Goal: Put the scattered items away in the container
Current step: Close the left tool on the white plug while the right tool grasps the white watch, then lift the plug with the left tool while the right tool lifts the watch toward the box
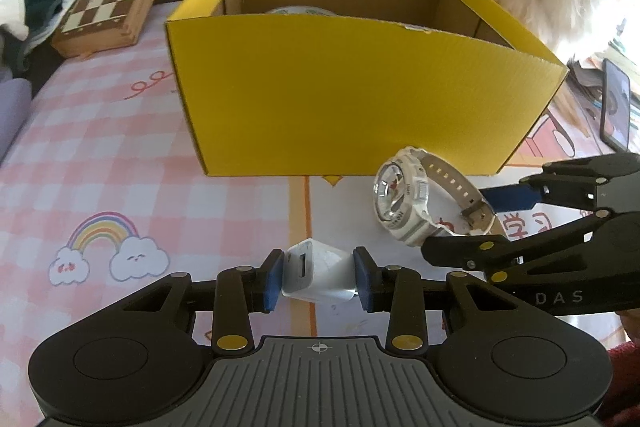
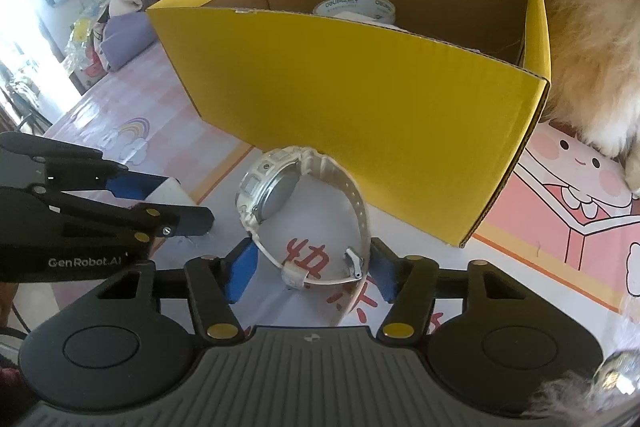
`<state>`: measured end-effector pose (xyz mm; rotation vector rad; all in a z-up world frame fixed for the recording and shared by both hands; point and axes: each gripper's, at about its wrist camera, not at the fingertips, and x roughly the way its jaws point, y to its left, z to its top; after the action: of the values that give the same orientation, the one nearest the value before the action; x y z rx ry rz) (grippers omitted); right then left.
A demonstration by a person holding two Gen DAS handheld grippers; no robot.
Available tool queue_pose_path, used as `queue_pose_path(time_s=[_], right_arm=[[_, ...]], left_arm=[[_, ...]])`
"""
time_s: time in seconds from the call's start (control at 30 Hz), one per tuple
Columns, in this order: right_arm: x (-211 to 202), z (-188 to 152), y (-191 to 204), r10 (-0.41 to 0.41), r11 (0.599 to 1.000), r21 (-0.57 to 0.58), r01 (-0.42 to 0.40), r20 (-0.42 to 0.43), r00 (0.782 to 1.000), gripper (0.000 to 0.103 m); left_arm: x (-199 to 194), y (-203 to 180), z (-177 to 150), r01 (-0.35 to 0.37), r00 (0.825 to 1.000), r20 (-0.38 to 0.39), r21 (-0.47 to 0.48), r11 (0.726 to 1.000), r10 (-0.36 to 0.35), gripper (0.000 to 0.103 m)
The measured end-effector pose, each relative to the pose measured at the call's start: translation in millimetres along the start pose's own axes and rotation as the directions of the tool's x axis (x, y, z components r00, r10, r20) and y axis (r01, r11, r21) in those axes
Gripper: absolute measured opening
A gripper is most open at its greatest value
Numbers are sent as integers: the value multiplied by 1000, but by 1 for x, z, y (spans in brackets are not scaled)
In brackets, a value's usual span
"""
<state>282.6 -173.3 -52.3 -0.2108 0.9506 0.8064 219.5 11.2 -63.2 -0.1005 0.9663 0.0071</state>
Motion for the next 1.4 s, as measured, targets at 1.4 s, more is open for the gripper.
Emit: queue_pose_path(time_s=[1.4], right_arm=[[-37,-13,27,-14,998,-52,17,69,997,52]], left_arm=[[-43,-2,-15,17,995,100,-16,1000,-15,35]])
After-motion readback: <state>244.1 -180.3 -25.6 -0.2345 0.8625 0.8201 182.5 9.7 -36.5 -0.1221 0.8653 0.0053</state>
